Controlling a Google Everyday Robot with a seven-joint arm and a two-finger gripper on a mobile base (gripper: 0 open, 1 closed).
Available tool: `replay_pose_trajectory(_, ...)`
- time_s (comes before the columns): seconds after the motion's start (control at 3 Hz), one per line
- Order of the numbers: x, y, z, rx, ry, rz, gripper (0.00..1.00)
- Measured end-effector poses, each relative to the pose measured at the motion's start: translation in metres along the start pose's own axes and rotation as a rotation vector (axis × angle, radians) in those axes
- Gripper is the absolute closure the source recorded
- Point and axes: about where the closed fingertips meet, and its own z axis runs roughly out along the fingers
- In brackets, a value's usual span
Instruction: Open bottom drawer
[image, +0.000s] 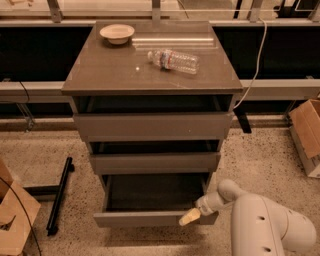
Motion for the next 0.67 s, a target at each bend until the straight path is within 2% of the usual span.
replay_pose_trajectory(0.33, 0.000, 0.000, 0.000, 0.000, 0.000, 0.000, 0.00)
replay_pose_trajectory(0.67, 0.051, 0.016, 0.002, -0.019, 0.079, 0.123, 0.00)
